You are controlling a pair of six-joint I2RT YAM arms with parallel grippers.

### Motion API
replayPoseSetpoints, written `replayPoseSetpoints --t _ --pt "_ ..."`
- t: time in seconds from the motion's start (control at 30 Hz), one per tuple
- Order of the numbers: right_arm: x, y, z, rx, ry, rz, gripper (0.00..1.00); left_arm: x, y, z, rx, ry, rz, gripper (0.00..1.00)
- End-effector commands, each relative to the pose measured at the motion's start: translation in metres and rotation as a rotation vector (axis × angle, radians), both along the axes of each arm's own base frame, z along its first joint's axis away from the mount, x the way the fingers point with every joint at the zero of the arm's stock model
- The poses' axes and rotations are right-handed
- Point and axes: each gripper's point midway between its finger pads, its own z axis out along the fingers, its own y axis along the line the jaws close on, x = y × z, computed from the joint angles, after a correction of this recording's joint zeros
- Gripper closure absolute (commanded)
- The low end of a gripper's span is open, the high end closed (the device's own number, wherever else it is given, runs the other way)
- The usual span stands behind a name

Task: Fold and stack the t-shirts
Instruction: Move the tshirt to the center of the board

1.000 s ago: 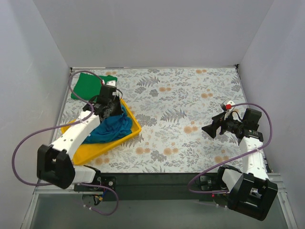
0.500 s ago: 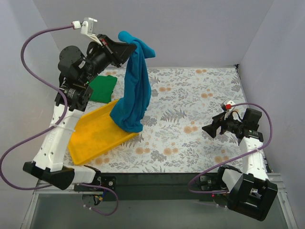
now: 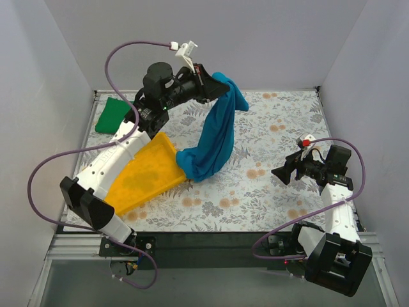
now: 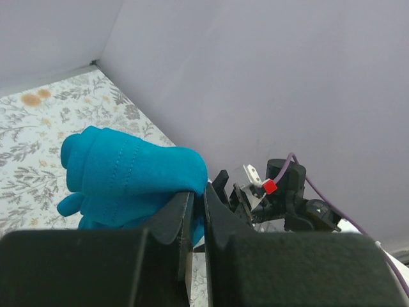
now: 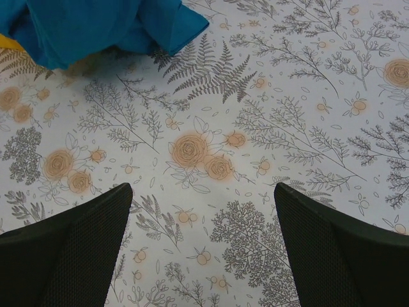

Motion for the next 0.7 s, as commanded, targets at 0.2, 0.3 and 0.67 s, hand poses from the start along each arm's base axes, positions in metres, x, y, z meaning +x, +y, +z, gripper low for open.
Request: replayPoseSetpoints --t 0.2,0.3,0.67 --pt "0.008 -0.004 0.017 -0.024 -0.071 0.001 0.02 -0.012 -0.049 0.019 -0.01 -0.073 -0.071 1.0" --pt "0.009 -0.004 0.017 -0.027 -0.073 -0.001 0.02 -0.015 -0.061 0.023 -0.011 -0.081 -0.084 1.0" --pt "0.009 -0.004 0.017 -0.029 -0.072 -0.002 0.02 -0.018 -0.066 0.008 0.019 -0.066 -0.069 1.0"
